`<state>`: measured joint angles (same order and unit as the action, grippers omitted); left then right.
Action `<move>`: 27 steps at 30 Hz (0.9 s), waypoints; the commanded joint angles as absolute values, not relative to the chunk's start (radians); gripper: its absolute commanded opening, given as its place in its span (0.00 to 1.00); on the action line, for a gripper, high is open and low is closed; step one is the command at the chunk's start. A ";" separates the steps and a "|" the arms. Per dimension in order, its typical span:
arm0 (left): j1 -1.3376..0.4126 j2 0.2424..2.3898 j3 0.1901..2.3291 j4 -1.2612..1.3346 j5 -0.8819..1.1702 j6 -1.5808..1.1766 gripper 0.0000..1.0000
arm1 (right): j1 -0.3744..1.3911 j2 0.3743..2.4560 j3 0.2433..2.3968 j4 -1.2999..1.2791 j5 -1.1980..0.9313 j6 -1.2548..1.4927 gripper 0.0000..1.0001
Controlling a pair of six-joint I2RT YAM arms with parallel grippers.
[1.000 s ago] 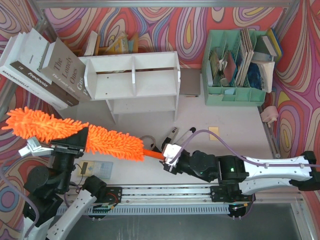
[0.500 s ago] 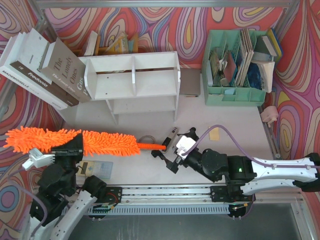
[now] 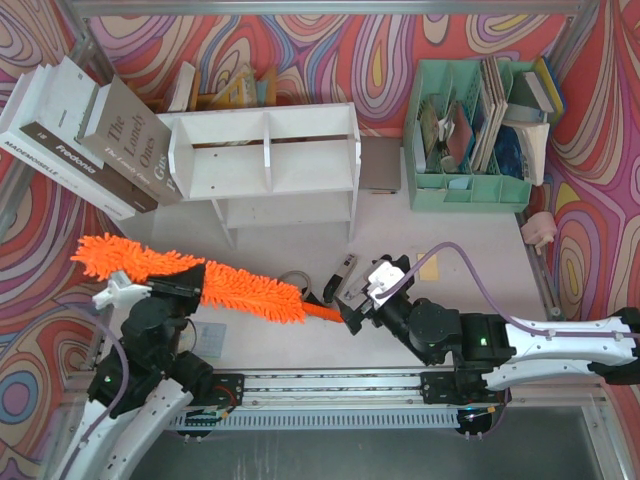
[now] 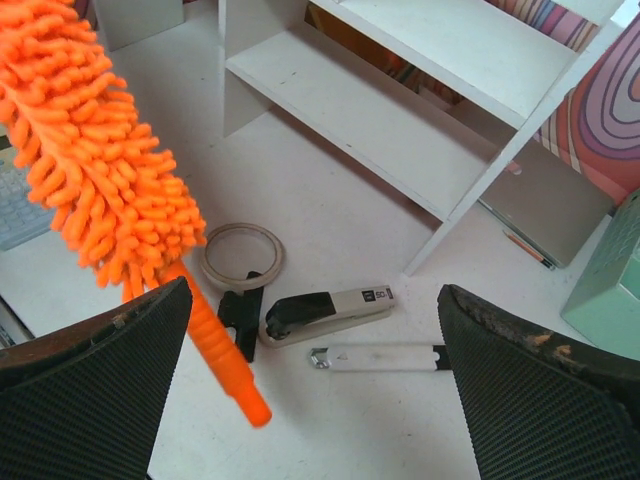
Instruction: Dust the bookshelf with a duster
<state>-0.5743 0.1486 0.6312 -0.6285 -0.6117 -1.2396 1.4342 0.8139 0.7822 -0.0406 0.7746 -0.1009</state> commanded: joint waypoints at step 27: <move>-0.572 0.065 0.208 -0.394 -0.549 -1.346 0.00 | 1.433 0.849 0.779 -0.017 0.870 -0.021 0.99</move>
